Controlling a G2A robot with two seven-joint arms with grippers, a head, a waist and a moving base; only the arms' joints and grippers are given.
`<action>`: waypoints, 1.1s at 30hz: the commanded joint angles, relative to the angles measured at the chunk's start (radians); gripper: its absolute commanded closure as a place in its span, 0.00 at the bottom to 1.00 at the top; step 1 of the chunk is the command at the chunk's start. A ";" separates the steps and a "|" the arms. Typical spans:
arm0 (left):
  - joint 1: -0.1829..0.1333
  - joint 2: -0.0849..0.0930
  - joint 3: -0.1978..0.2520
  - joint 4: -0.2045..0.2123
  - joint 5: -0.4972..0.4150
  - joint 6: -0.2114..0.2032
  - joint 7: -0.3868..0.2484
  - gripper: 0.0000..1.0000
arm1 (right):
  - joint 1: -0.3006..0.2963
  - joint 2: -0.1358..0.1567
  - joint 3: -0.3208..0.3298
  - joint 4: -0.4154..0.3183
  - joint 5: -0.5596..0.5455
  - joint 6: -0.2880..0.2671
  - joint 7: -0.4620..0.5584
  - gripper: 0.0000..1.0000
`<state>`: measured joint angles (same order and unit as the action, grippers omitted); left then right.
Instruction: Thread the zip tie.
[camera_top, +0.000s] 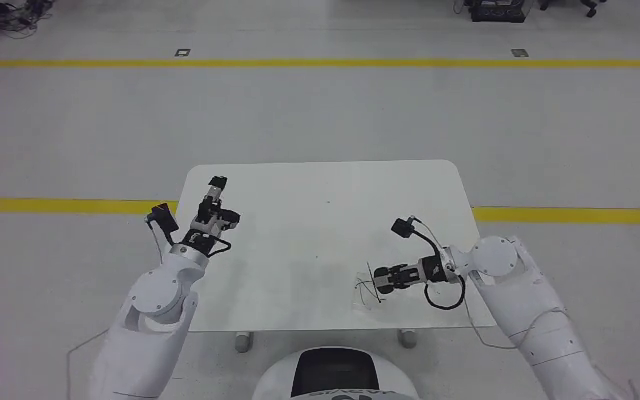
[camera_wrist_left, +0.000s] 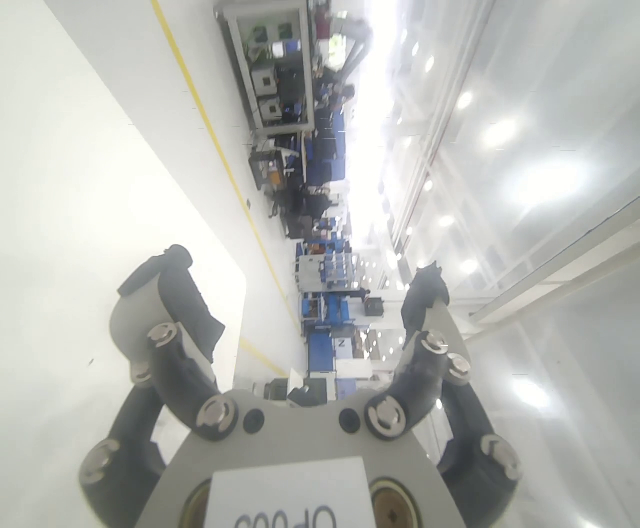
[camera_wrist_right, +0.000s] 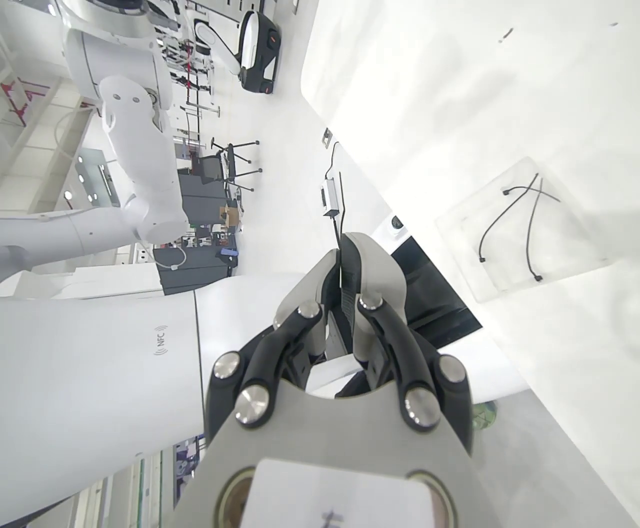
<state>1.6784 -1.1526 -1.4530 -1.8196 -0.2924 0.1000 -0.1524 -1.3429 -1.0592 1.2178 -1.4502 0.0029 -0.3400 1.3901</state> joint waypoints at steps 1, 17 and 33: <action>-0.024 -0.006 0.044 0.016 -0.027 0.024 -0.007 0.00 | 0.002 0.017 -0.019 -0.005 0.020 0.000 0.000 1.00; -0.096 -0.006 0.158 0.027 0.069 0.071 -0.160 0.00 | 0.001 0.045 -0.047 -0.065 0.072 0.000 0.000 1.00; -0.138 -0.005 0.195 0.045 0.112 0.081 -0.224 0.00 | 0.001 0.059 -0.089 -0.105 0.141 0.000 0.000 1.00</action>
<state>1.5400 -1.1573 -1.2582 -1.7742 -0.1803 0.1812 -0.3767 -1.3415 -1.0006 1.1287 -1.5553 0.1434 -0.3400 1.3900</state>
